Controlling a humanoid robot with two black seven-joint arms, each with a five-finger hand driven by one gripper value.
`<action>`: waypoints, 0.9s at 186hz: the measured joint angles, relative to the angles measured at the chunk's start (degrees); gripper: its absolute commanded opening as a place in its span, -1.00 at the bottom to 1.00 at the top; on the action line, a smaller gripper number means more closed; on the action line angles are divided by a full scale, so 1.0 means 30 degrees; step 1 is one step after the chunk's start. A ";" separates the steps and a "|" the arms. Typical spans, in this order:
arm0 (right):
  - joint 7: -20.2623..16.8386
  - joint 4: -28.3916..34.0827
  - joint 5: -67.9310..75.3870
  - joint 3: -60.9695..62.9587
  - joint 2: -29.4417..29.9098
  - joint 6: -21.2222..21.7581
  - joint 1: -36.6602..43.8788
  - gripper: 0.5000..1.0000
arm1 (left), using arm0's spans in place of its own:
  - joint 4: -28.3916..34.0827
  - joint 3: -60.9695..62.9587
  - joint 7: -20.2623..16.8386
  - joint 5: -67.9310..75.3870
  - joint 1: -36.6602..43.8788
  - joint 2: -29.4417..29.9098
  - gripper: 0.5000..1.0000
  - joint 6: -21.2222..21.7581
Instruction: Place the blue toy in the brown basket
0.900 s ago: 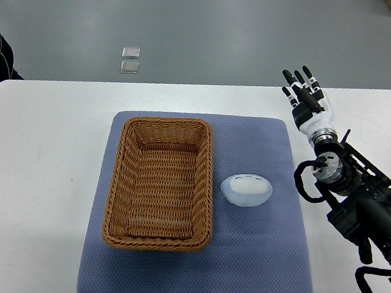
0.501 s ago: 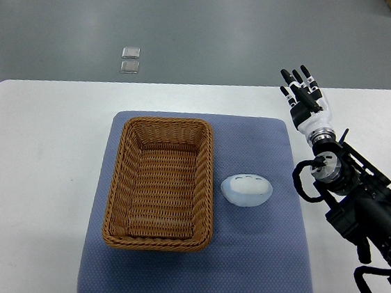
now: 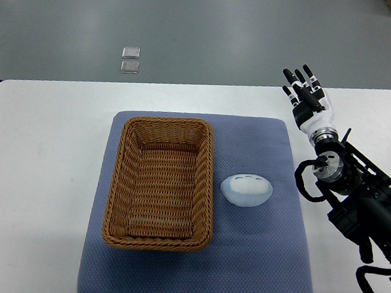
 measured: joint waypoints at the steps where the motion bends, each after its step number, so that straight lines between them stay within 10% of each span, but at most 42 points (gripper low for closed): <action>1: 0.0000 0.0000 -0.0001 0.0001 0.0000 -0.0001 0.0000 0.61 | 0.0000 0.0000 0.0000 0.0000 0.0000 0.0000 1.00 0.0000; 167: 0.0000 0.2449 -0.1128 -0.0750 -0.2135 -0.0299 -0.0010 0.61 | -0.0001 0.0000 -0.0009 0.0000 -0.0090 0.0000 1.00 0.0000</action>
